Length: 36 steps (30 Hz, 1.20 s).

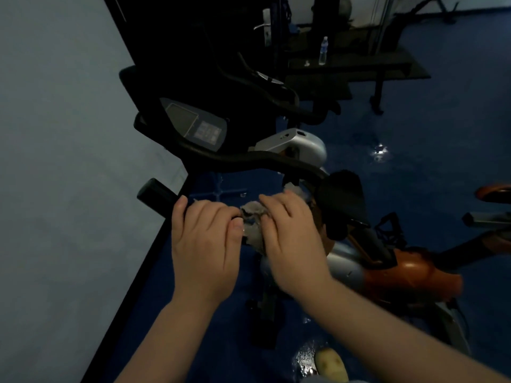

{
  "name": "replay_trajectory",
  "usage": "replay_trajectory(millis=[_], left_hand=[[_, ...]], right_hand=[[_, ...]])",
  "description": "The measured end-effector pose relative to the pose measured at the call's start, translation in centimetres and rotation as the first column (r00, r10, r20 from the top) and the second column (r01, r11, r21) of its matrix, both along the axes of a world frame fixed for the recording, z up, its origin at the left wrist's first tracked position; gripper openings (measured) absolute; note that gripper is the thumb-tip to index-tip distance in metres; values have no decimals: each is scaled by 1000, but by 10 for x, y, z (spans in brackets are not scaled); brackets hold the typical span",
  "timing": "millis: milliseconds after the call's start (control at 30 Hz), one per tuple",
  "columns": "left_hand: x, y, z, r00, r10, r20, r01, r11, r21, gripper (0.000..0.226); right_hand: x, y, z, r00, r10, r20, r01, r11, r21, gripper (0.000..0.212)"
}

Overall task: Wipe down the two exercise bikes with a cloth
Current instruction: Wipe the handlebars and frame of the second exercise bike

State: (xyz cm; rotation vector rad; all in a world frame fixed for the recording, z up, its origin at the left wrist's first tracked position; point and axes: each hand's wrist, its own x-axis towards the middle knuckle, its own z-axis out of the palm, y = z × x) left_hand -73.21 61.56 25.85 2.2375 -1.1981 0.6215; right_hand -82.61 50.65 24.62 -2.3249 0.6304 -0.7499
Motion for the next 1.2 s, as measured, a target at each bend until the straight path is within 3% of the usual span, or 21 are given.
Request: replay_trajectory(millis=[133,267,400,567,700,800,900,1000,1200], left_hand=[[-3,-4,-1,1000,23,-8,-23,1000,-2,33],[-3,-6,-1,998,55,-6,-55,998,6,33],[-4,-8,-2,998,62,-4,-62,998,-33,32],[-2,-10,-8,996,88,15,-88,995,-39,30],[0,-6,-6,999,49,6,-49,998,-33,30],[0,0,-2,998,-33,-50,28,995,-94,31],[-4,7,7,980,-140,-141,99,959,-266,32],[0,19,15,983,-102,-152,36,921,-389,37],[14,40,25,915,-137,-379,-82,858,-508,44]], right_hand=[[-3,3,1,995,7,-102,-1,999,54,52],[27,-14,15,971,-78,-224,102,990,99,57],[14,-6,11,981,-59,-186,104,964,246,62],[29,-18,16,976,-95,-198,135,971,199,65],[12,-11,8,997,-36,-61,50,967,249,51],[-8,16,-3,999,54,-7,-52,987,154,40],[-11,32,-6,998,50,-35,-51,998,-38,47],[2,37,6,997,70,-44,-75,990,-122,50],[56,56,38,980,194,-43,-198,958,-208,38]])
